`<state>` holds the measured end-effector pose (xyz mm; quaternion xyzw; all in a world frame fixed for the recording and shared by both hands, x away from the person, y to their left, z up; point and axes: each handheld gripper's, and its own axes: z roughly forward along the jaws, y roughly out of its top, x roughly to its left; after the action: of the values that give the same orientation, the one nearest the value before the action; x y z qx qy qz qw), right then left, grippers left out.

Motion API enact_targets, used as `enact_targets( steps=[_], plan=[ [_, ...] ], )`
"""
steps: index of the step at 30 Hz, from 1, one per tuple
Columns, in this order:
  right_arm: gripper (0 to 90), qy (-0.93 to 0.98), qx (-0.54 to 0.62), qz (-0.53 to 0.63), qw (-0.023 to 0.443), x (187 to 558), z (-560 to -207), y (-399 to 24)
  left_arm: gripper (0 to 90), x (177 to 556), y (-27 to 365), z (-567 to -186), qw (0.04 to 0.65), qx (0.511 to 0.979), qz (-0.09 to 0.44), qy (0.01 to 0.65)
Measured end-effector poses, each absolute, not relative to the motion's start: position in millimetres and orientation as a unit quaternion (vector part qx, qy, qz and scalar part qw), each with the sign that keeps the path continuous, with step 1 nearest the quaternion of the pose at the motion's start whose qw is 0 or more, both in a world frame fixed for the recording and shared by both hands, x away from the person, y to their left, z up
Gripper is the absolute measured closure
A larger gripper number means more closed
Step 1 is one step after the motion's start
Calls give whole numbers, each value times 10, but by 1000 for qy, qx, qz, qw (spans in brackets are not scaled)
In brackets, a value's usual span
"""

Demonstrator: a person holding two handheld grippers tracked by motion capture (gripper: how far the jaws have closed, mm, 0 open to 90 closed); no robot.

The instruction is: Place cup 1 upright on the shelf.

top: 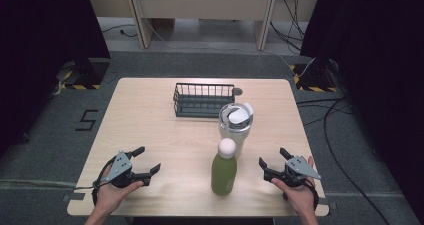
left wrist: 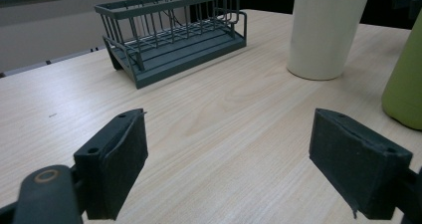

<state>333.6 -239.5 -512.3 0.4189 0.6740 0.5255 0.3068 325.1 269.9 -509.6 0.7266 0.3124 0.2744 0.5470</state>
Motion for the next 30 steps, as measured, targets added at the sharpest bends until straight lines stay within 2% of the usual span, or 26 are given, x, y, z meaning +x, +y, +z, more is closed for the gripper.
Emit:
enact_targets(
  steps=[5,14,30],
  plan=[
    [42,679,407,533,298,3337,-5088,-2352,148,3246,2713,-5107,547,723,277,318],
    [3,687,376,549,293,3442,-4939,-2200,148,3250,2728,-5112,551,719,273,323],
    [2,707,337,558,273,3732,-4871,-1837,148,3251,2739,-5107,553,718,273,322]
  ],
)
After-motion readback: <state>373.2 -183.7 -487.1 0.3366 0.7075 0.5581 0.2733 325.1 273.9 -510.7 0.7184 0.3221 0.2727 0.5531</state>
